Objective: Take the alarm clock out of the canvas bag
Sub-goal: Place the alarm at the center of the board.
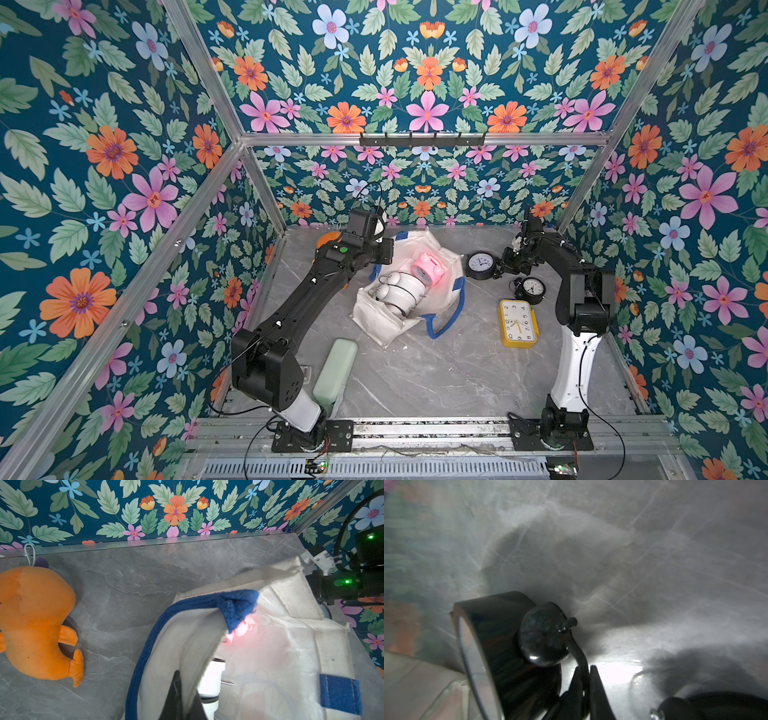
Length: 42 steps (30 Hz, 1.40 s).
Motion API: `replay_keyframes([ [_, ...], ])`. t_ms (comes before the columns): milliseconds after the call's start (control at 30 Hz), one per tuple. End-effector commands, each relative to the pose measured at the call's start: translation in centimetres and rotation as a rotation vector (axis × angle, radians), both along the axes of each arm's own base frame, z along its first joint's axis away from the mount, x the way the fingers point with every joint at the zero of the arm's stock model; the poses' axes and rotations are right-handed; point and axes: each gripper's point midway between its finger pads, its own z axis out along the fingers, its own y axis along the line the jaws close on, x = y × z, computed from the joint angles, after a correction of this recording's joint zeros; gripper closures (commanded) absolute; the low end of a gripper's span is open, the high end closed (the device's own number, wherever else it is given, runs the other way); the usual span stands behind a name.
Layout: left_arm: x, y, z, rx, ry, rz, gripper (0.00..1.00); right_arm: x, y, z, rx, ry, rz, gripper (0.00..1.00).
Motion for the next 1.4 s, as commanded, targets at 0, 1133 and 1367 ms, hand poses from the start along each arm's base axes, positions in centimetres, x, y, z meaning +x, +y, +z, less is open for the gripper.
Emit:
replay_keyframes([
  [0, 0.3, -0.5, 0.9, -0.029, -0.021, -0.01, 1.0, -0.2, -0.5, -0.5, -0.03, 0.022, 0.001, 1.0],
  [1133, 0.7, -1.2, 1.8, -0.048, -0.024, -0.03, 1.0, -0.5, -1.4, 1.8, -0.083, 0.041, -0.006, 0.69],
  [1367, 0.4, -1.3, 1.5, -0.045, -0.016, -0.051, 1.0, -1.2, 1.3, 12.0, -0.006, -0.192, 0.079, 0.68],
])
